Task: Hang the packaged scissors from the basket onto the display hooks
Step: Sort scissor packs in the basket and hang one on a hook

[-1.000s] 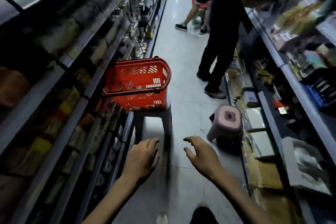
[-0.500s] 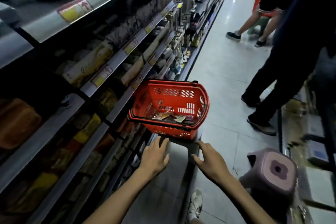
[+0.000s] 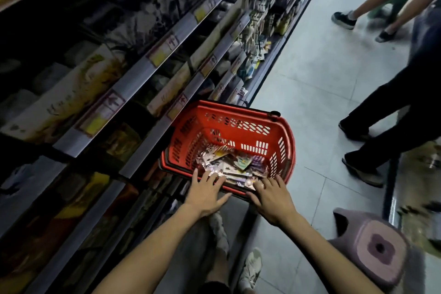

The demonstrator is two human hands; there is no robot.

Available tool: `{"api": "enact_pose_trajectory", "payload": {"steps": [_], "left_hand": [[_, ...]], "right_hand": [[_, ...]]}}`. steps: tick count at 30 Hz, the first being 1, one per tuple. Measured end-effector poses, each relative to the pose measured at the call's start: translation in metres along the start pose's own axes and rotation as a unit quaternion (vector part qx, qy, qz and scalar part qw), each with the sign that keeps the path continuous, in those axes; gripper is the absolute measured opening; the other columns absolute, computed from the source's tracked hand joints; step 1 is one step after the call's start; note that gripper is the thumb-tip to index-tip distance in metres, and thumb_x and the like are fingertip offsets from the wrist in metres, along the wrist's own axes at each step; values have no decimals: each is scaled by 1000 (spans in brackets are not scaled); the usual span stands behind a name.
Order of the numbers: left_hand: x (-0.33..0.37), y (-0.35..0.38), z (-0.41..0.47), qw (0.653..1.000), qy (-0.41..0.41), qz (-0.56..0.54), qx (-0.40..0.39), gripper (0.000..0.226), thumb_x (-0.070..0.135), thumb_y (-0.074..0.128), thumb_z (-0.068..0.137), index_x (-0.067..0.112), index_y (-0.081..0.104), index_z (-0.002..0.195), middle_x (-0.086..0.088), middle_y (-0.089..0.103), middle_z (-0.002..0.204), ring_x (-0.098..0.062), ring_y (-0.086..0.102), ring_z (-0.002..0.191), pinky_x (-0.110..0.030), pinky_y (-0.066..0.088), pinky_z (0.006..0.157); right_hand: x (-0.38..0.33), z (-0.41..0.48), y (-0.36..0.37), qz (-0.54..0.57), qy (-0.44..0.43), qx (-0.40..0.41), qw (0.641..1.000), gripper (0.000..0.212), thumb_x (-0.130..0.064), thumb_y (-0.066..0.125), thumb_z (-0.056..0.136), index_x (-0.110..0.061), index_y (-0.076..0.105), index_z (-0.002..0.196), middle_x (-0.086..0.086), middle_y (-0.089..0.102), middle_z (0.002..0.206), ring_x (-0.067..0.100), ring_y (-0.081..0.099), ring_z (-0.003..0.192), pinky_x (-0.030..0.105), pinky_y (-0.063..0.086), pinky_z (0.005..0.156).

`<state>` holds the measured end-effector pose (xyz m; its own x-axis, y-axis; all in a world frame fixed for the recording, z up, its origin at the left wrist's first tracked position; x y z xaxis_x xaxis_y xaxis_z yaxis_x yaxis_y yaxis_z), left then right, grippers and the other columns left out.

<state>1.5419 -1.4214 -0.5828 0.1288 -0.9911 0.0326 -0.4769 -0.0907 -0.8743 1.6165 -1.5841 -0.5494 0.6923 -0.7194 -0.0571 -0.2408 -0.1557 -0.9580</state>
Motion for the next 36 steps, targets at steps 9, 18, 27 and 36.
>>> {"api": "enact_pose_trajectory", "payload": {"steps": [9,18,27,36], "left_hand": [[-14,-1,48,991,119,-65,19,57,58,27,103,23,69,120,-3,71,109,-28,65,103,-41,43,85],[-41,-8,93,981,-11,-192,-2,37,37,39,108,17,70,102,-7,74,104,-31,69,101,-38,50,81],[-52,31,127,969,-95,-203,-103,34,37,43,107,17,55,131,-11,71,120,-35,67,112,-42,49,87],[-72,91,237,983,-71,-68,-158,47,31,53,100,17,46,145,-16,54,145,-37,50,135,-53,39,110]], "right_hand": [[18,61,22,23,49,-110,992,29,-41,46,99,-19,65,100,7,74,96,33,69,92,39,47,74],[32,130,83,125,164,-220,953,34,-41,52,102,-12,66,92,15,72,104,36,70,97,36,48,73],[37,210,138,126,157,-178,963,59,-41,66,89,-18,49,140,19,54,135,37,53,125,47,48,102],[37,228,201,116,145,-227,956,100,-48,68,87,-20,6,160,27,42,149,43,41,138,55,33,115]]}}
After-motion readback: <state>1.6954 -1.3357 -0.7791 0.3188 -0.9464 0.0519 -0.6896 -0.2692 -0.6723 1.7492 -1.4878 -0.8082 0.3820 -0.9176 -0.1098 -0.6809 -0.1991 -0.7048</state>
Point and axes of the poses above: each hand's wrist, its own z-axis towards the middle knuckle, its own y-axis out of the palm, x = y × z, the point moved 10 cm from there along z, towards the middle knuckle
